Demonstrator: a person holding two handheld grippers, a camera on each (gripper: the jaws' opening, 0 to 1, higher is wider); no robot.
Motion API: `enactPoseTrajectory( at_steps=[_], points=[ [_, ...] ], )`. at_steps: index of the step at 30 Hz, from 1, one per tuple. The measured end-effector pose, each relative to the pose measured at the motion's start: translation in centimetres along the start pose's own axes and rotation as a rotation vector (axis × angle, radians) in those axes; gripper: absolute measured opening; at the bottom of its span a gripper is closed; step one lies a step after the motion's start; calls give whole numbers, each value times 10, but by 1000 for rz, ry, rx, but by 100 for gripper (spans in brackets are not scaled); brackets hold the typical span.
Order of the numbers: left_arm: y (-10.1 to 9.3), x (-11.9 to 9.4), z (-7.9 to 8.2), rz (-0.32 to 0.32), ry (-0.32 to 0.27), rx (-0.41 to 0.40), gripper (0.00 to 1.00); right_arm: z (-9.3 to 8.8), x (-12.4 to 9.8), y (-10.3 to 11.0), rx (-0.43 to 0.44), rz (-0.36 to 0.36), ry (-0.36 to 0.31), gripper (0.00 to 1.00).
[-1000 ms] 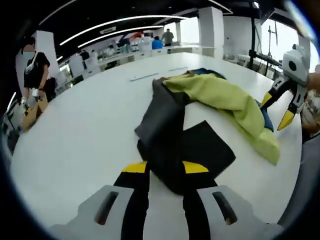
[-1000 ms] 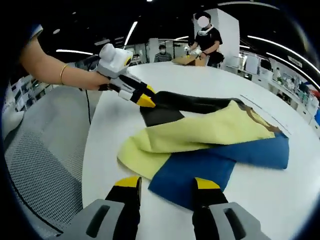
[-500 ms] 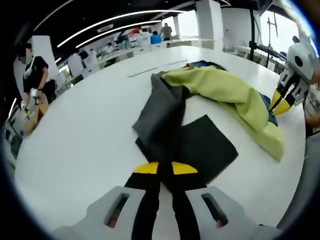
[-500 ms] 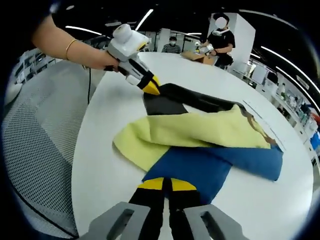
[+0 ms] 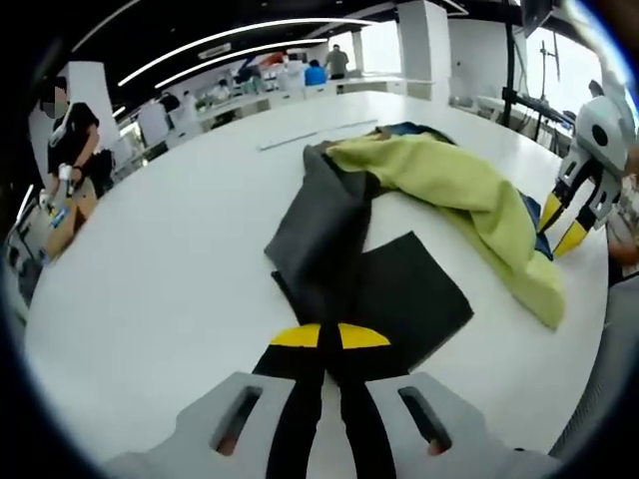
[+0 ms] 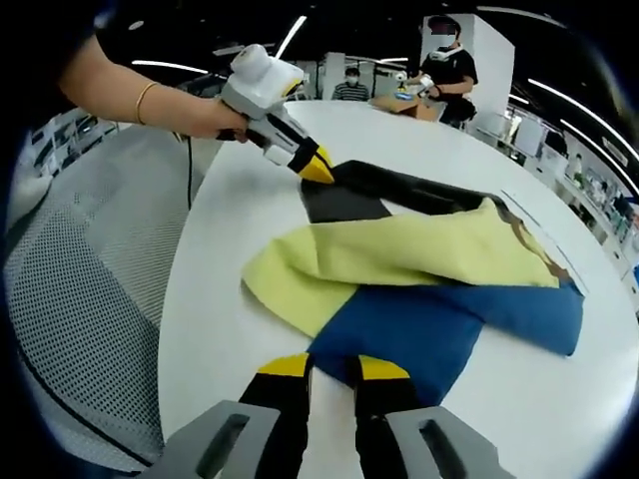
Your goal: Fold the garment on the visible template until the final outline fits inside the template.
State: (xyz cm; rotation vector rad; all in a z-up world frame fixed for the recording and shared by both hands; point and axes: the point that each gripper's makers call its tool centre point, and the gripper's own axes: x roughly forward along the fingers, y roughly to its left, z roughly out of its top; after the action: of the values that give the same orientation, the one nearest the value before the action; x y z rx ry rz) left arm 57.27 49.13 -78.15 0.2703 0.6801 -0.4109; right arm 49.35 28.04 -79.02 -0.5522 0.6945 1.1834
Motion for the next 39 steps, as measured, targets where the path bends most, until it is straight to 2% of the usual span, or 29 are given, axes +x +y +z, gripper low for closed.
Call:
enactPoseTrajectory(
  at_steps=[8,11,17,19,22,25,26,34,35,37,39],
  points=[
    [1,0,0,1,0,-11,1,1,-1,-1,8,-8,3,10],
    [0,0,0,1,0,-11,1,1,-1,-6,-17,-36,15,0],
    [0,0,-1,-5,7,-27,1,1,-2,-7,-20,-47,11,0],
    [-1,-2,1,-13,11,-56,1,5,-6,-7,30,-54,-15,0],
    [0,-3,2,-14,8,-63,1,20,-19,-13,162,-57,-109,0],
    [-1,-6,6,-18,-7,-91,0,29,-31,-22,254,-71,-172,0],
    [0,-7,7,-16,-11,-92,0,32,-38,-30,259,-100,-198,0],
    [9,-12,12,17,-27,-99,0,33,-72,-64,347,-204,-256,0],
    [11,-12,12,23,-27,-98,0,30,-77,-72,346,-248,-261,0],
    [13,-14,14,31,-28,-96,0,28,-84,-78,355,-271,-266,0],
    [14,-15,14,38,-29,-93,0,28,-94,-90,395,-313,-298,0]
  ],
)
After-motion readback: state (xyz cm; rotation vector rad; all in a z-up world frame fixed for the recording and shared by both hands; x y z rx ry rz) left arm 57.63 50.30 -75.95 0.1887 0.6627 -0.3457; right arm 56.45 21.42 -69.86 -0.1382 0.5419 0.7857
